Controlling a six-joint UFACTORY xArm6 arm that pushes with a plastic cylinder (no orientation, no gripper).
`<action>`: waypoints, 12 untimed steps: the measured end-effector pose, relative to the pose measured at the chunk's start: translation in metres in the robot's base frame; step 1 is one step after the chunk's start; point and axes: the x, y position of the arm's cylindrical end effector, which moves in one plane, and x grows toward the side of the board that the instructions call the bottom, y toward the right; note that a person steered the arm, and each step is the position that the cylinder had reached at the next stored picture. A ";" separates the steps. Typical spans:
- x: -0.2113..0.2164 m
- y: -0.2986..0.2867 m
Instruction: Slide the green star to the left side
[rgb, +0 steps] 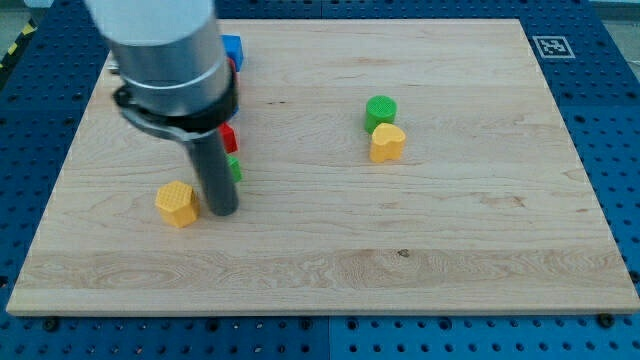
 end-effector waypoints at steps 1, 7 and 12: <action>0.000 0.054; -0.047 -0.007; -0.100 0.047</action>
